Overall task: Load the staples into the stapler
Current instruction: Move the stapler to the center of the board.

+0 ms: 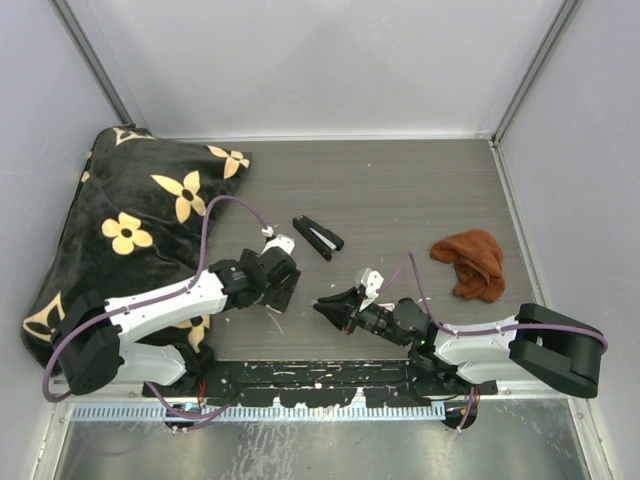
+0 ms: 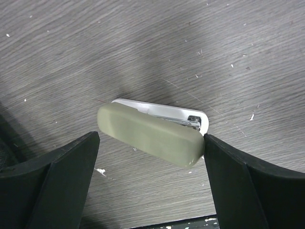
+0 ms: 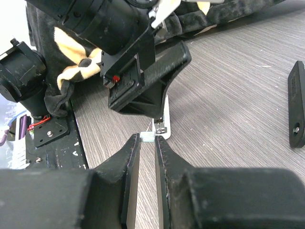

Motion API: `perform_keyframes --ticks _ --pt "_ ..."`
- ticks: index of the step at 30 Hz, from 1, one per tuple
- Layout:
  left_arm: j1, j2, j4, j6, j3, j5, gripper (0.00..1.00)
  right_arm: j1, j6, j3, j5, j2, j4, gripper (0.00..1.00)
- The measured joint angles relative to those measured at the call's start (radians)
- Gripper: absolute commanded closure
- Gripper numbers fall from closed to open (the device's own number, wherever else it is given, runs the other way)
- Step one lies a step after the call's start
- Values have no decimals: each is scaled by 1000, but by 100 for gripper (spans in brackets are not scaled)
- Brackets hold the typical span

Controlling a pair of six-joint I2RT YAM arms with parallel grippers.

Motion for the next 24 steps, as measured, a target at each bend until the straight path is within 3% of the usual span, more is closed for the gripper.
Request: perform_keyframes --ticks 5,11,24 --pt "28 -37 -14 -3 0 -5 23 0 2 -1 0 -4 1 88" --pt "56 -42 -26 -4 -6 -4 43 0 5 -2 0 -15 2 88" --pt "66 -80 -61 -6 -9 -8 71 0 7 -3 0 -15 5 88"
